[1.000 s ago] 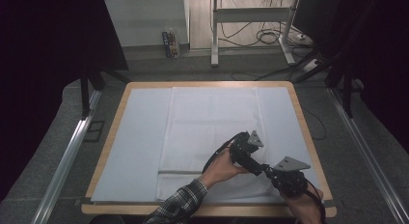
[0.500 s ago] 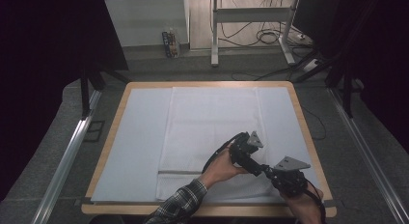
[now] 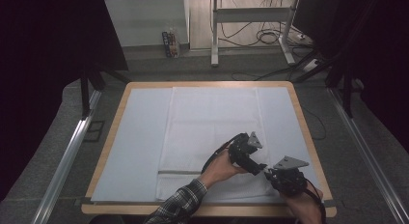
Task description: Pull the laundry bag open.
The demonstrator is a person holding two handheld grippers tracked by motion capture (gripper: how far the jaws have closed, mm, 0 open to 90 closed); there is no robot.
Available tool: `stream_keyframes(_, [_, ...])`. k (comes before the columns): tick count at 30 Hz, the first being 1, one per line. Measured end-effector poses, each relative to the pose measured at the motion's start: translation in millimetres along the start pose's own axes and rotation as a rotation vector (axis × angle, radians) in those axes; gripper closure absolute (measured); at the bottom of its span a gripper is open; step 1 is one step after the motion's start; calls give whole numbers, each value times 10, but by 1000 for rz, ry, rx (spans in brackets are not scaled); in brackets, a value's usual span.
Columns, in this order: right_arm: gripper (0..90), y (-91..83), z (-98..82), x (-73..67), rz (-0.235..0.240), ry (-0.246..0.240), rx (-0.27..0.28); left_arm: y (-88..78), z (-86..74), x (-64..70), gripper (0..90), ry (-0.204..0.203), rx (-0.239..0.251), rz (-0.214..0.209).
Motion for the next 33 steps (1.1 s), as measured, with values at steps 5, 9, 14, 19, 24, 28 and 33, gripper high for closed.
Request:
stream_keyframes(5, [813,-1,-4,-17,8,1,-11,34,-6,26,112,-19,11,-43])
stream_keyframes(9, [826,-8,5,-23,14,-3,-5,54,25,11,109,-31,13,-33])
stream_keyframes(14, [829,-16,16,-32,13,-15,1,90,43,27,105,-11,-8,-49])
stream_keyframes(19, [831,-15,16,-39,10,-27,-2,142,43,31,105,-30,-11,-42])
stream_keyframes(24, [835,-15,20,-55,14,-38,-2,157,11,-44,108,-16,-36,22])
stream_keyframes(28, [839,-19,17,-51,14,-35,-4,93,-32,-147,123,-17,-48,60])
stream_keyframes(33, [839,-22,19,-42,2,-44,-5,-29,-91,-216,137,-40,-42,58])
Point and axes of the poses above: each handheld gripper's, and its own axes: y roughly forward along the jaws, z roughly out of its top, x roughly to its right, the point moved 10 cm from there along y, roughly forward along the jaws, and after that the axes turned 3 degrees about x, right-handed, at the moved point
